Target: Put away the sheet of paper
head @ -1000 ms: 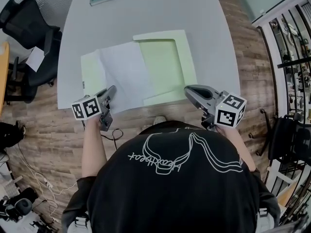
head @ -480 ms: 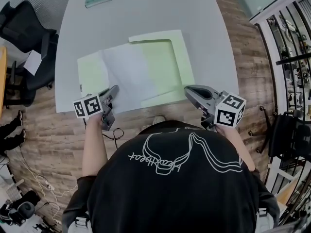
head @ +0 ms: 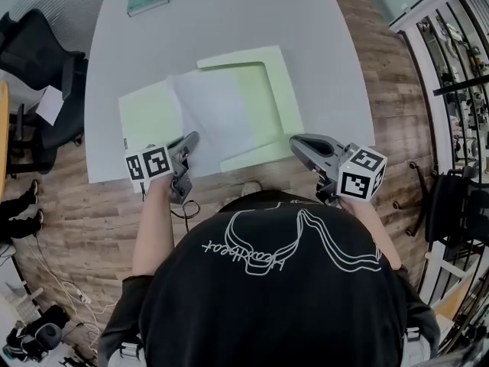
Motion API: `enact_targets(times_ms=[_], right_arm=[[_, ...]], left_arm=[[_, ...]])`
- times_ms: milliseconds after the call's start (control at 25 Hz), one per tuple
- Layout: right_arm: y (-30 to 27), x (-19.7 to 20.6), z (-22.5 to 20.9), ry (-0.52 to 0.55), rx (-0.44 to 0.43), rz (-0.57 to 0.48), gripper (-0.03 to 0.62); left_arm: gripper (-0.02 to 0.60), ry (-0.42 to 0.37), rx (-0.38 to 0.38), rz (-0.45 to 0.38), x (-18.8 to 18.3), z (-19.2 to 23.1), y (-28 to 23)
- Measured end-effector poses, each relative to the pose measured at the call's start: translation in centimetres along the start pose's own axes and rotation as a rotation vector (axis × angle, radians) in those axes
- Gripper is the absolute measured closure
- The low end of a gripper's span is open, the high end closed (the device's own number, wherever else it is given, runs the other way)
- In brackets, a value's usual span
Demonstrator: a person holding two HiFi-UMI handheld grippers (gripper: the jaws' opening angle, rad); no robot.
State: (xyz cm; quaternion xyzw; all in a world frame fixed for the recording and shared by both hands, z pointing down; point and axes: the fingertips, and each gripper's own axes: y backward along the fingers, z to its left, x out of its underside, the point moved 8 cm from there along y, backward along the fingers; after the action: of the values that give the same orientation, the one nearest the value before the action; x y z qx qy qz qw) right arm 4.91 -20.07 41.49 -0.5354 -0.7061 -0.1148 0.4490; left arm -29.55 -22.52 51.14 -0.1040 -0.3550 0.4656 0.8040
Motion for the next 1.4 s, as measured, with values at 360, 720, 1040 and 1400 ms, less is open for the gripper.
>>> enact_targets(times_ms=[360, 720, 1040, 1400], right_arm=[[-0.1, 0.2, -0.4, -0.011, 0.001, -0.008, 0.583], [0.0, 0.6, -0.9, -0.036, 0.011, -0.007, 0.583], [0.1, 0.6, -1.5, -0.061, -0.006, -0.023, 0.585], [1.1, 0.2, -2.3, -0.086, -0.002, -0.04, 0.583]], left_arm=[[0.571, 0.042, 0.03, 0.027, 0.0, -1.4, -2.8], [0.571, 0.048, 0.023, 0.059, -0.2, -2.3, -5.5], [0.569, 0.055, 0.048, 0.098, -0.2, -3.1, -7.6], [0.516, 0.018, 0.084, 0.185, 0.1, -4.4, -9.1]])
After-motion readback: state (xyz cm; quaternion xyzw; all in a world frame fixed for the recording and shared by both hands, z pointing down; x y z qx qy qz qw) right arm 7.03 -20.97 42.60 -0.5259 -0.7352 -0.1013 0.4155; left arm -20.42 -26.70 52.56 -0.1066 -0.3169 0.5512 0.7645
